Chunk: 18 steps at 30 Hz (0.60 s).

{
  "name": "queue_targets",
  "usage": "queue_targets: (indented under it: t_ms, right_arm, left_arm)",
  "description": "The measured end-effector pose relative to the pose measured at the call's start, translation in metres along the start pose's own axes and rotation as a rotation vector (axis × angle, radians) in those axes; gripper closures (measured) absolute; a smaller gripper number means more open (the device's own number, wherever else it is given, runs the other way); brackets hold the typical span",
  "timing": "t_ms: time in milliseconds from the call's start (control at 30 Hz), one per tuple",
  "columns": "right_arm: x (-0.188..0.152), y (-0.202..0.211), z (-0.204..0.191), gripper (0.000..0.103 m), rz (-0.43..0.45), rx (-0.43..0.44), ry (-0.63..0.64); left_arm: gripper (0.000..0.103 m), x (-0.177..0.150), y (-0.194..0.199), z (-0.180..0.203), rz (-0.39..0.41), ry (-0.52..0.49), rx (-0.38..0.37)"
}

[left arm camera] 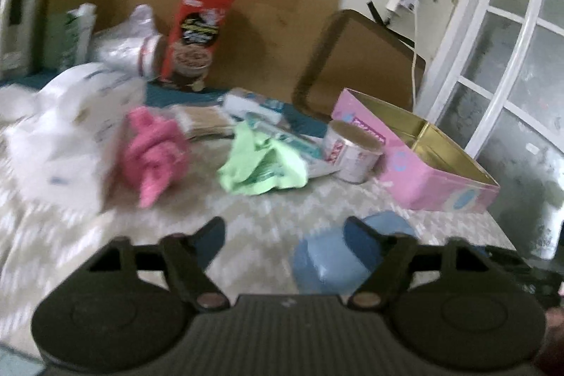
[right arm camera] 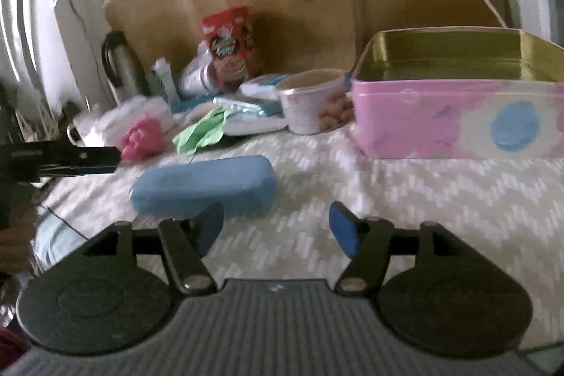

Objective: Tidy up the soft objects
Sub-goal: 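Grasp the blue plastic case with the right gripper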

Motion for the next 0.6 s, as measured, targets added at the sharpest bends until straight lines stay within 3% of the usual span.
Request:
queue_targets:
  t_ms: [100, 233, 300, 467, 533, 567, 600]
  right_arm:
    - [-0.007, 0.011, 0.001, 0.033, 0.03, 0.014, -0.01]
    - [-0.007, 0.001, -0.014, 0.026, 0.017, -0.014, 0.088]
    - [-0.001, -0.007, -0.016, 0.017, 0.014, -0.01, 0.142]
    - [0.029, -0.021, -0.012, 0.016, 0.001, 0.059, 0.233]
    - [0.045, -0.024, -0.006, 0.018, 0.002, 0.125, 0.182]
    - [0.052, -0.027, -0.004, 0.026, 0.005, 0.154, 0.147]
    - [0.059, -0.032, 0.0, 0.044, -0.001, 0.185, 0.102]
  left_arm:
    - [0.019, 0.004, -0.014, 0.013, -0.056, -0.006, -0.017]
    - [0.019, -0.001, -0.018, 0.02, -0.104, 0.004, -0.028]
    - [0.019, -0.006, -0.017, 0.02, -0.127, 0.02, -0.031]
    - [0.019, -0.015, -0.006, 0.021, -0.128, 0.061, -0.033]
    - [0.025, -0.019, -0.003, 0.022, -0.139, 0.067, -0.045]
    - [0.027, -0.021, -0.003, 0.024, -0.151, 0.069, -0.057]
    - [0.033, -0.023, -0.004, 0.027, -0.166, 0.069, -0.076]
Point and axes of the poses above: each gripper's, at about its wrist camera, not at the fingertips, and y roughly against the way its jaws point, z to its right, x to its top, the point moved 6 cm from there along -y, roughly the way its jaws point, and after that the axes turned 12 degrees about -z, right-handed, at the moved point
